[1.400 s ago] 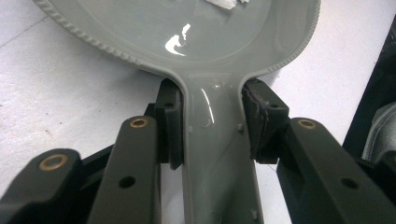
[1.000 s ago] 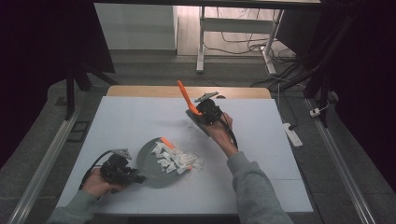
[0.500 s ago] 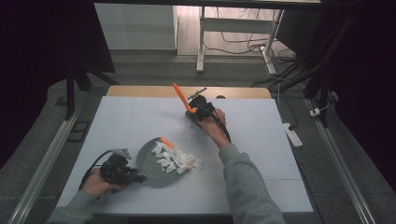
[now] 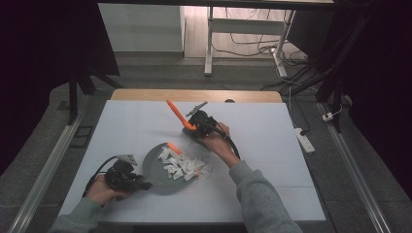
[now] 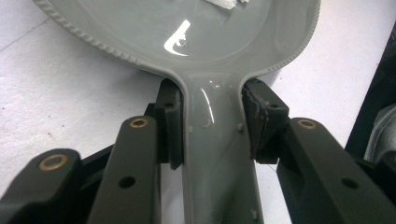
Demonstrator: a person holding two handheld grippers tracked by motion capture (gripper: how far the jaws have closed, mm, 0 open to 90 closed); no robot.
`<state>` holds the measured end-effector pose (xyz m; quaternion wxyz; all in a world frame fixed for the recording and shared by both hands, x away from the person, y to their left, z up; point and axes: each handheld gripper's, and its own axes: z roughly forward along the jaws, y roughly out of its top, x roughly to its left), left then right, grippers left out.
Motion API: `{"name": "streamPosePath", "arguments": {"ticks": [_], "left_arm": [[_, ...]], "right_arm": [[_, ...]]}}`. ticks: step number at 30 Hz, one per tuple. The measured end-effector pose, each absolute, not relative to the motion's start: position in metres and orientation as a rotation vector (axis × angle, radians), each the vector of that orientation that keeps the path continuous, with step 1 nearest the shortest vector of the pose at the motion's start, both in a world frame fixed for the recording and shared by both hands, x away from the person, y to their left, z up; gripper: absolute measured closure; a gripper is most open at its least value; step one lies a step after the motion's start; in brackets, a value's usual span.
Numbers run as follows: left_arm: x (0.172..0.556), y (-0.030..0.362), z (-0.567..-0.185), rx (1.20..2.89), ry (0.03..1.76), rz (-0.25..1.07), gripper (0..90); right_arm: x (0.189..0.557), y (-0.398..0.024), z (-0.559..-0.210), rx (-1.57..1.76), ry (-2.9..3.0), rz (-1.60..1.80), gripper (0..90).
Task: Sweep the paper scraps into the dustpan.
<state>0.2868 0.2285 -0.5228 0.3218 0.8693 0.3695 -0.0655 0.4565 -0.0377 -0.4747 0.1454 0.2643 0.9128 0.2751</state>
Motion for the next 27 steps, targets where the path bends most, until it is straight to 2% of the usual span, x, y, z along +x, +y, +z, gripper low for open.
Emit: {"name": "streamPosePath", "arguments": {"ticks": [17, 27], "left_arm": [[0.287, 0.228, -0.523, 2.285, 0.973, -0.164, 61.3], [0.286, 0.229, -0.523, 2.282, 0.977, -0.164, 61.3]], "right_arm": [[0.399, -0.009, -0.471, 0.611, 2.749, 0.979, 70.9], [0.392, -0.040, -0.439, 0.714, 2.581, 1.145, 70.9]]}}
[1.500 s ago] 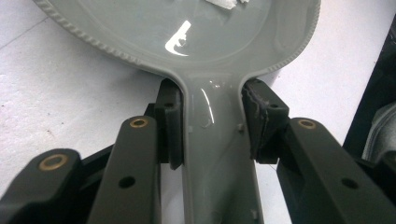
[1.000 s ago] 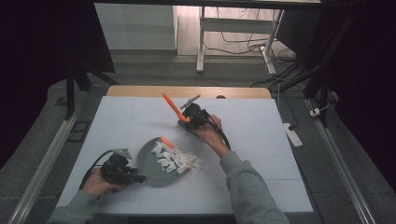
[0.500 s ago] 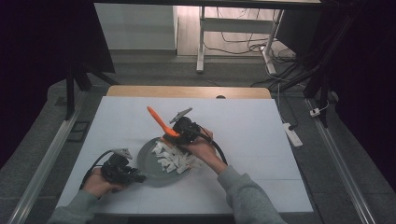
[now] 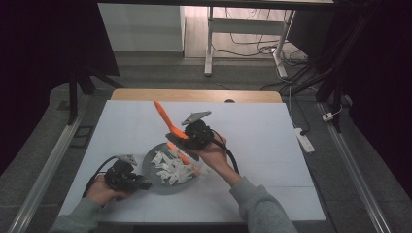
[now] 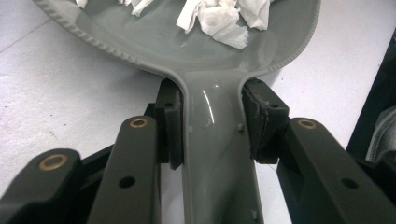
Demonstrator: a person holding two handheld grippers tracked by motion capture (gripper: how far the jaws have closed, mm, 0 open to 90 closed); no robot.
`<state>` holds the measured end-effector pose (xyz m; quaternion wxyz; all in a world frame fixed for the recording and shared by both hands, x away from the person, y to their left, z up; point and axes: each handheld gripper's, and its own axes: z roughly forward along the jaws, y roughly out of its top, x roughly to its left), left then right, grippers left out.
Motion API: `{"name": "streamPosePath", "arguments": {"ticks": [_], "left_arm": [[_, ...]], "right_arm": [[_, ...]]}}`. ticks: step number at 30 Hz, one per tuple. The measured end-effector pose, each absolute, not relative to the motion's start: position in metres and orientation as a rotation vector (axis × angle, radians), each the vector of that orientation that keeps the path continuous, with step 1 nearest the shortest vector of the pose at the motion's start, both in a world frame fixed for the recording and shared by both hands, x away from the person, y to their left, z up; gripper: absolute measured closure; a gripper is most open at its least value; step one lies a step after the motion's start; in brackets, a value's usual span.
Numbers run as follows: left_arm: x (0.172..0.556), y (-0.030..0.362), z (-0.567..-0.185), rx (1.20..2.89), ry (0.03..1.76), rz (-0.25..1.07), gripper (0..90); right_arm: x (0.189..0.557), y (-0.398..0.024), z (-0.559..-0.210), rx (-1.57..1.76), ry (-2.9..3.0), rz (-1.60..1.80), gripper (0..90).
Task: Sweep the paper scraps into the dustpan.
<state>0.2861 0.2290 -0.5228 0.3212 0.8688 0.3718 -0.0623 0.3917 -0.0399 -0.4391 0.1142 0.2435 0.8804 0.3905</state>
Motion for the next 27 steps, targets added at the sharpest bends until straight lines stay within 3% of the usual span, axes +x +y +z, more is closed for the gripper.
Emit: {"name": "streamPosePath", "arguments": {"ticks": [13, 20, 27], "left_arm": [[0.285, 0.229, -0.523, 2.283, 0.976, -0.163, 61.3], [0.286, 0.229, -0.523, 2.286, 0.972, -0.162, 61.3], [0.286, 0.229, -0.523, 2.284, 0.971, -0.163, 61.3]], "right_arm": [[0.393, -0.083, -0.448, 0.817, 2.511, 1.029, 70.8], [0.412, -0.055, -0.472, 0.799, 2.570, 0.891, 70.8], [0.404, -0.015, -0.479, 0.690, 2.615, 0.832, 70.9]]}}
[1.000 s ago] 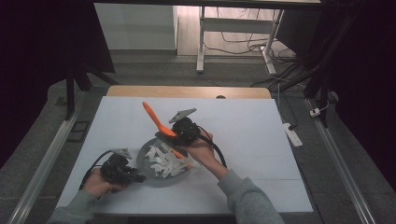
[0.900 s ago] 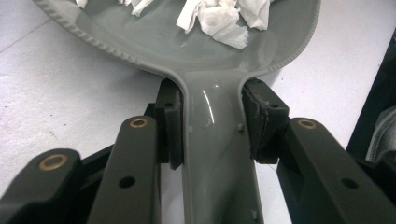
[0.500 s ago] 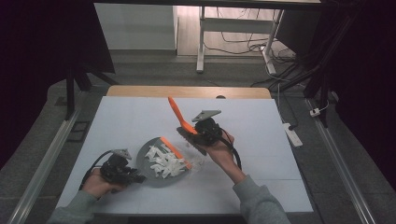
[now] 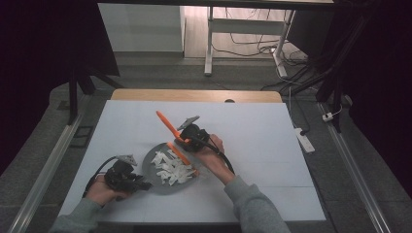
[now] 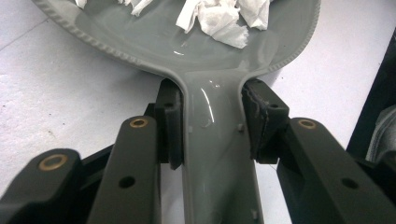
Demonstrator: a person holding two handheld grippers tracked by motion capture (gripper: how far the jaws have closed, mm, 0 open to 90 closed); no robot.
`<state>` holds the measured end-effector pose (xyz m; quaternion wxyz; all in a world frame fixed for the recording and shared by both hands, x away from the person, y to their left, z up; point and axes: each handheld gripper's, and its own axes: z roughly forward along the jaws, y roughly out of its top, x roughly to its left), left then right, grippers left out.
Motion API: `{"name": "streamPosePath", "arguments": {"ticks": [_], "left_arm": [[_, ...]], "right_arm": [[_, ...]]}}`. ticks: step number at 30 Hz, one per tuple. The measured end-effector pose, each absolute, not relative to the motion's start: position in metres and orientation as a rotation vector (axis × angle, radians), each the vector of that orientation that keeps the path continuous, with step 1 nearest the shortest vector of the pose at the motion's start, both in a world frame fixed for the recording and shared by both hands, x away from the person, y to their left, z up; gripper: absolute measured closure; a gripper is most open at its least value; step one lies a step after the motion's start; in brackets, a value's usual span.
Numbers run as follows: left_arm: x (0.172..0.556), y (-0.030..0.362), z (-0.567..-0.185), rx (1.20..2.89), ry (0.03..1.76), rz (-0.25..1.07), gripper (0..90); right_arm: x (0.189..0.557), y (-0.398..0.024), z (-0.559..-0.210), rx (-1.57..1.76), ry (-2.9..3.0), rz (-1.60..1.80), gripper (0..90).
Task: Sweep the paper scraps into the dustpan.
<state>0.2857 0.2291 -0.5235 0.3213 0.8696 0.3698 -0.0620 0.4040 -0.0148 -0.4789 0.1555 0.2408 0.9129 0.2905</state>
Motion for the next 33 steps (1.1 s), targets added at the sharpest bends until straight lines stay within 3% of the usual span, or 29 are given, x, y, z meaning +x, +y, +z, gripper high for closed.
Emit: {"name": "streamPosePath", "arguments": {"ticks": [9, 15, 22, 33], "left_arm": [[0.285, 0.229, -0.523, 2.285, 0.974, -0.161, 61.3], [0.285, 0.229, -0.523, 2.284, 0.973, -0.158, 61.3], [0.285, 0.229, -0.524, 2.281, 0.975, -0.155, 61.3], [0.281, 0.228, -0.523, 2.291, 0.957, -0.165, 61.3]], "right_arm": [[0.372, 0.001, -0.460, 0.559, 2.743, 1.091, 70.9], [0.372, -0.022, -0.441, 0.623, 2.674, 1.221, 70.9], [0.372, -0.049, -0.443, 0.698, 2.634, 1.262, 70.9], [0.371, -0.094, -0.449, 0.805, 2.515, 1.062, 70.9]]}}
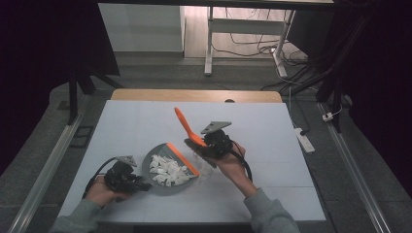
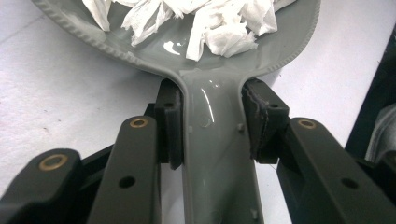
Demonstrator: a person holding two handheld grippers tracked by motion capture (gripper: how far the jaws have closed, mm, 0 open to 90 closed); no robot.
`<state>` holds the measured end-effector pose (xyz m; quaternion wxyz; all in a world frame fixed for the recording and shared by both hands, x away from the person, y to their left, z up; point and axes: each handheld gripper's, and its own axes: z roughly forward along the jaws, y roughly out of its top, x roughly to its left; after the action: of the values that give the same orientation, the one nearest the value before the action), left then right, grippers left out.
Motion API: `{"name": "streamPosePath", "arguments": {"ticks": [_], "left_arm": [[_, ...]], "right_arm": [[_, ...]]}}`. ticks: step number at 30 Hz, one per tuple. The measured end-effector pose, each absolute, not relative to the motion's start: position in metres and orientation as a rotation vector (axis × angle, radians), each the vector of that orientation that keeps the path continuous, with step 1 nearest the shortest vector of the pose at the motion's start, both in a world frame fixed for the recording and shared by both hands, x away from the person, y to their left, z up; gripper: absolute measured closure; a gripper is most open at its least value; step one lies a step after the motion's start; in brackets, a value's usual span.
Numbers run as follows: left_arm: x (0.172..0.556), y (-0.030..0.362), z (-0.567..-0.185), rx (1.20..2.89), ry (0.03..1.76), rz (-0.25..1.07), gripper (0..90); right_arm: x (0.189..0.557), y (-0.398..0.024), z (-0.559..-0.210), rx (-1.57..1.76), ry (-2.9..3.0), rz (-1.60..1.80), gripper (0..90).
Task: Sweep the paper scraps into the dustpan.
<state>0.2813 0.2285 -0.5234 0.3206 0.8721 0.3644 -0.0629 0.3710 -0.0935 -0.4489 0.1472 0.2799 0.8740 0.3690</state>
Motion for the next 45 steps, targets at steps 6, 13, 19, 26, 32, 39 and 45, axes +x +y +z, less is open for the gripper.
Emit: {"name": "streamPosePath", "arguments": {"ticks": [6, 13, 19, 26, 32, 39, 45], "left_arm": [[0.276, 0.228, -0.522, 2.311, 0.927, -0.181, 61.3], [0.270, 0.224, -0.521, 2.340, 0.875, -0.198, 61.4], [0.270, 0.215, -0.520, 2.343, 0.866, -0.196, 61.3], [0.270, 0.209, -0.520, 2.343, 0.866, -0.189, 61.3], [0.269, 0.209, -0.520, 2.337, 0.869, -0.175, 61.3], [0.269, 0.213, -0.519, 2.300, 0.870, -0.148, 61.3], [0.269, 0.214, -0.519, 2.288, 0.878, -0.134, 61.3]], "right_arm": [[0.377, -0.119, -0.463, 0.970, 2.463, 0.977, 70.8], [0.373, -0.111, -0.474, 0.976, 2.489, 0.925, 70.8], [0.358, -0.082, -0.477, 0.870, 2.528, 0.859, 70.9], [0.336, -0.048, -0.476, 0.746, 2.608, 0.928, 70.9], [0.327, -0.043, -0.462, 0.704, 2.688, 1.146, 70.9], [0.339, -0.065, -0.453, 0.786, 2.622, 1.184, 70.9], [0.347, -0.080, -0.449, 0.830, 2.552, 1.184, 70.9]]}}
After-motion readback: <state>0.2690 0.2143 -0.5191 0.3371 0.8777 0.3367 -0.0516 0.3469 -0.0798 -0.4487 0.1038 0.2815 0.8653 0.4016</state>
